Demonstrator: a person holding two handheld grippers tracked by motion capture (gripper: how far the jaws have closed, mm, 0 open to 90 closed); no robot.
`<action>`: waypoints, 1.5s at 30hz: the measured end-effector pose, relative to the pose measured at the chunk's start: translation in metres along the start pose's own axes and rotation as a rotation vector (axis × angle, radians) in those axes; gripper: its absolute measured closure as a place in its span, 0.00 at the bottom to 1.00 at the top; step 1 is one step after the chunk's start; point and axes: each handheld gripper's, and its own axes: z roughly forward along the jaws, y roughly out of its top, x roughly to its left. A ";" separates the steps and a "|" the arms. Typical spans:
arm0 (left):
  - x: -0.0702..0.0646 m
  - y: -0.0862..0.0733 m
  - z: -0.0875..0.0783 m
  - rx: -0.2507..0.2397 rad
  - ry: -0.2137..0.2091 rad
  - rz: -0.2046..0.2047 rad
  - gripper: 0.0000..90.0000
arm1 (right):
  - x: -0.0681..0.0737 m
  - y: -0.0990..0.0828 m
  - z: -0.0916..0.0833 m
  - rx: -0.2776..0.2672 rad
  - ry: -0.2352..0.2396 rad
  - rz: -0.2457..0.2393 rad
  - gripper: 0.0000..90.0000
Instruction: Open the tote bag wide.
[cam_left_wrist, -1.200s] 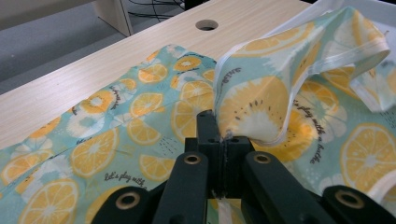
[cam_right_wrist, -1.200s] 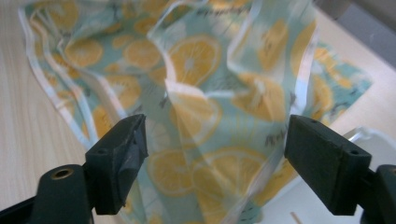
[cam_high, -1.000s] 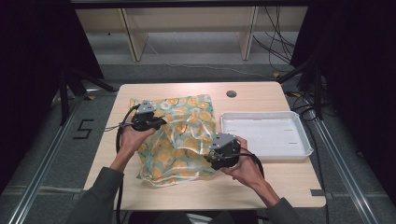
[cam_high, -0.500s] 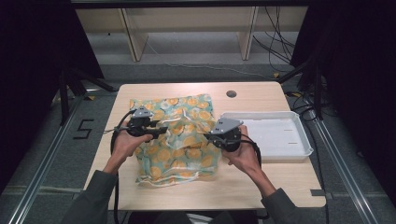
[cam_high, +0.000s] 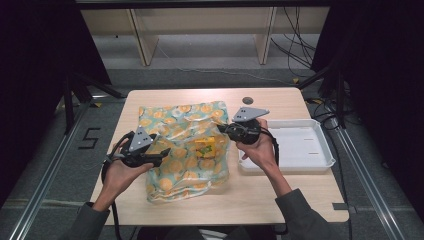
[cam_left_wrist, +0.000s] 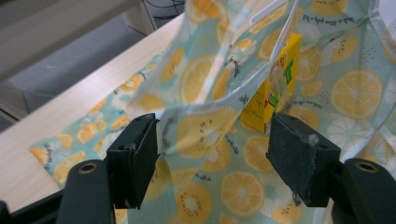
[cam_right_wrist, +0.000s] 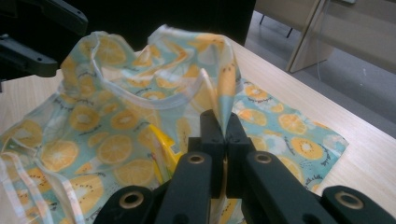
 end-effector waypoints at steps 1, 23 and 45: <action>0.001 0.001 0.004 0.052 -0.011 0.042 0.36 | 0.000 0.001 0.000 0.004 0.016 0.038 1.00; 0.028 0.001 0.094 0.063 -0.082 0.056 0.99 | -0.041 -0.020 0.030 0.025 -0.066 0.134 1.00; 0.010 -0.030 0.143 0.246 -0.148 0.002 0.95 | -0.032 -0.060 0.071 0.483 -0.147 0.008 0.96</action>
